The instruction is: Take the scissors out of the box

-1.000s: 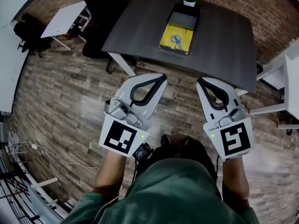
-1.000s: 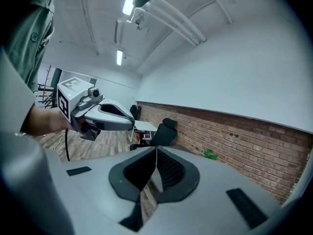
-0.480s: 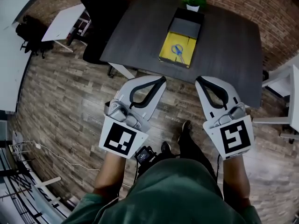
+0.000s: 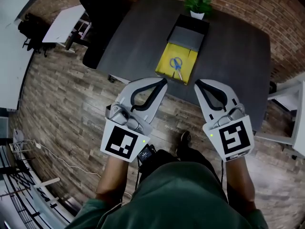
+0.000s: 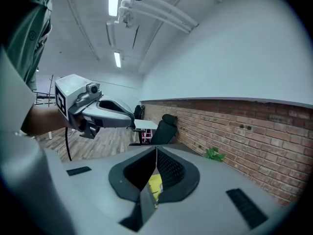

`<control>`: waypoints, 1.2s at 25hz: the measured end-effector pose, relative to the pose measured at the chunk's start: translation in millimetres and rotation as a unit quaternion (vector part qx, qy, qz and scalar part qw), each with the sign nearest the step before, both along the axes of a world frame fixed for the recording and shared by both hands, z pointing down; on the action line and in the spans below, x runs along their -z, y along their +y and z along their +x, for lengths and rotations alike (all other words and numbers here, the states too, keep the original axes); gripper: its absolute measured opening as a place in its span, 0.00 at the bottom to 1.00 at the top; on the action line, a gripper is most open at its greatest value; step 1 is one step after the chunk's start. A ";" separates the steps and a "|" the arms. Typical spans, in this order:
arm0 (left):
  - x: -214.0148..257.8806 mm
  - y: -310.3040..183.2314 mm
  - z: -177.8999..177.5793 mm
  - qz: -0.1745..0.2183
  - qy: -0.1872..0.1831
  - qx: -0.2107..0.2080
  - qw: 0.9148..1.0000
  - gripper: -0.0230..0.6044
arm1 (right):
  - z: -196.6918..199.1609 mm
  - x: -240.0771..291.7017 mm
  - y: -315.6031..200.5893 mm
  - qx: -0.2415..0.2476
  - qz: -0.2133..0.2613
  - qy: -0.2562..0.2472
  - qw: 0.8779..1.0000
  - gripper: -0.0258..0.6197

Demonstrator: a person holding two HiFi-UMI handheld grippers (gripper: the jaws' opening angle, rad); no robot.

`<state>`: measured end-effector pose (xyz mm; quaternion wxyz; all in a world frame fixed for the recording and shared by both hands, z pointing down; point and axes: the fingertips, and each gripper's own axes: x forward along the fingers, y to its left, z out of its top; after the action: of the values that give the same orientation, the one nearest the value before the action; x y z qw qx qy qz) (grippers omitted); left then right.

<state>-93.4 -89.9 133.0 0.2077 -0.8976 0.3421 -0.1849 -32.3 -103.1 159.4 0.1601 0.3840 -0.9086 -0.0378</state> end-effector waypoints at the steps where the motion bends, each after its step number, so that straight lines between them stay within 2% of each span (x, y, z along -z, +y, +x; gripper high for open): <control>1: 0.3 -4.5 1.6 0.001 0.000 0.004 1.000 0.04 | 2.2 -1.2 -6.2 0.002 -0.001 0.001 1.000 0.05; 9: -6.2 -36.8 0.6 -0.005 0.000 0.018 1.000 0.04 | 4.2 -18.6 -48.6 0.005 -0.016 0.008 1.000 0.05; 19: -36.7 -110.0 -2.6 -0.006 -0.004 -0.006 1.000 0.04 | -7.0 -64.3 -112.7 -0.013 -0.052 0.027 0.998 0.05; 30: -105.3 -181.6 -17.2 -0.065 -0.009 -0.020 0.998 0.04 | -34.4 -147.0 -175.5 -0.020 -0.131 0.040 0.990 0.06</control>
<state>-110.6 -271.5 238.3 0.1560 -0.9141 0.3092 -0.2108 -66.7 -278.6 306.4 0.2455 0.3758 -0.8909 0.0697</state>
